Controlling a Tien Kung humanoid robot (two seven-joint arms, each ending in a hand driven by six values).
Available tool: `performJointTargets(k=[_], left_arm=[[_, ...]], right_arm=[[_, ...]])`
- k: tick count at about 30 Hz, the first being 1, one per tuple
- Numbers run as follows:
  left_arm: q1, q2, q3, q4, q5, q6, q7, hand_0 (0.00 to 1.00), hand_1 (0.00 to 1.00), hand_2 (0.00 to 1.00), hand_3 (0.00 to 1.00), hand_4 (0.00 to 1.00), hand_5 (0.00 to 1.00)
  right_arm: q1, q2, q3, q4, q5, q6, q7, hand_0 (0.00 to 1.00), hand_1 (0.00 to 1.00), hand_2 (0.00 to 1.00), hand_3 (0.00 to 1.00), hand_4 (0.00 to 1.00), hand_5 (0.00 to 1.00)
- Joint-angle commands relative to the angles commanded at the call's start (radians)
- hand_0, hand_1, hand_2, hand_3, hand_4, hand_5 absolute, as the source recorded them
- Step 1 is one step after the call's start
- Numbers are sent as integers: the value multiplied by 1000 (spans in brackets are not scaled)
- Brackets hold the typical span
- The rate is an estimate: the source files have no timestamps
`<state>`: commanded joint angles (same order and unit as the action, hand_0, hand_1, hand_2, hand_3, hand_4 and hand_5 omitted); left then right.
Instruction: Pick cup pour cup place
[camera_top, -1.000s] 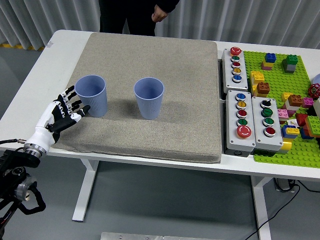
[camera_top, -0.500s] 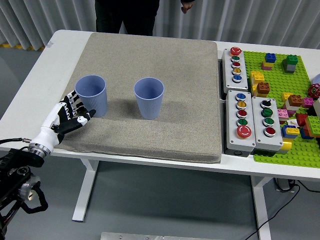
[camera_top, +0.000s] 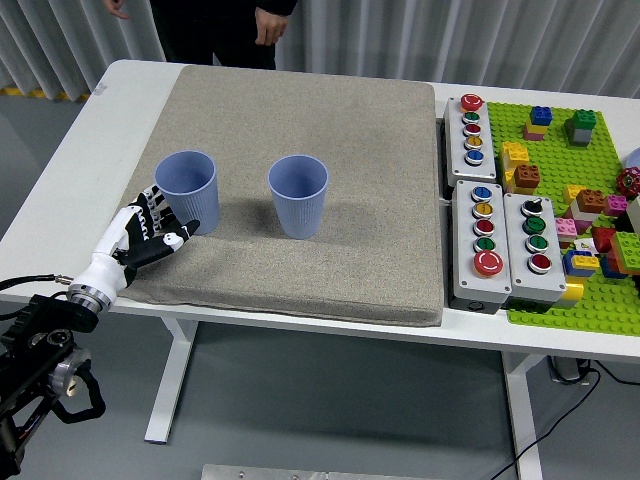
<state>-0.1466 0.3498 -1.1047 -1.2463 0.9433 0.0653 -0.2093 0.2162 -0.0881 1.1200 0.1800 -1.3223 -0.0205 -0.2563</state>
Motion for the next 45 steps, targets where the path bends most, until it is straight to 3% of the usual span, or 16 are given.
performJointTargets(k=[11, 45], left_arm=[[-63, -27, 16, 56, -3, 16, -3, 920, 888, 998, 998, 796, 133], [-76, -32, 26, 40, 18, 25, 9, 925, 889, 998, 998, 804, 164]], right_arm=[[5, 0, 2, 0, 3, 0, 0, 684, 646, 568, 578, 2, 8], [10, -4, 16, 0, -7, 1, 2, 683, 647, 568, 578, 2, 12]])
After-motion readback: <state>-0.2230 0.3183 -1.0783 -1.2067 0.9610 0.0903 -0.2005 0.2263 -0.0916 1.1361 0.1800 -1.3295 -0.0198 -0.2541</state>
